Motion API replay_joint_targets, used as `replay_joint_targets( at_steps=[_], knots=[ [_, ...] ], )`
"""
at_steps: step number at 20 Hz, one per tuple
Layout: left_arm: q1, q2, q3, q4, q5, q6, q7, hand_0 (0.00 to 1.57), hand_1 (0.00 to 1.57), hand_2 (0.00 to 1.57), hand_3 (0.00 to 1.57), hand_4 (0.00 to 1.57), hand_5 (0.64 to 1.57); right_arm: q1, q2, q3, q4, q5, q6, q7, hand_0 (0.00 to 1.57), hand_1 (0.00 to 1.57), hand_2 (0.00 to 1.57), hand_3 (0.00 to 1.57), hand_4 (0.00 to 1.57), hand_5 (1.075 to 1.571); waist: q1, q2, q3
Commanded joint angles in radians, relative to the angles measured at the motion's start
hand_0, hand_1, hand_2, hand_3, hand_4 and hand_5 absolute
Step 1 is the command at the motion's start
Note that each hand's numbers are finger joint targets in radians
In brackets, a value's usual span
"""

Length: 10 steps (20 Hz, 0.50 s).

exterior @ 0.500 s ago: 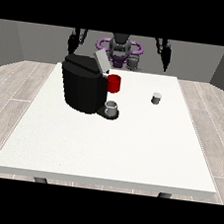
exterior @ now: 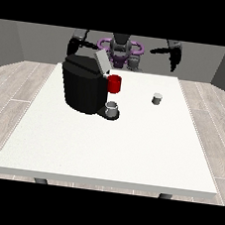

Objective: Insert the coffee pod into the coffee machine and close the lid

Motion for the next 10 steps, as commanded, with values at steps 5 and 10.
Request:
replay_joint_targets(
  at_steps=[5, 10],
  knots=[
    [-0.193, 0.172, 0.083, 0.194, -0.074, -0.067, 0.043, 0.00, 0.00, 0.00, 0.00, 0.00, 1.571, -0.075, -0.004, 0.048, -0.046, 0.069, -0.016, 0.026, 0.00, 0.00, 0.00, 0.00, 0.00, 1.571, -0.118, 0.095, -0.0004],
    [-0.289, 0.209, 0.053, 0.307, -0.146, -0.104, 0.008, 0.00, 0.00, 0.00, 0.00, 0.00, 1.571, -0.141, 0.039, 0.080, -0.040, 0.112, -0.060, 0.076, 0.00, 0.00, 0.00, 0.00, 0.00, 1.571, -0.125, 0.141, -0.0005]
  ],
)
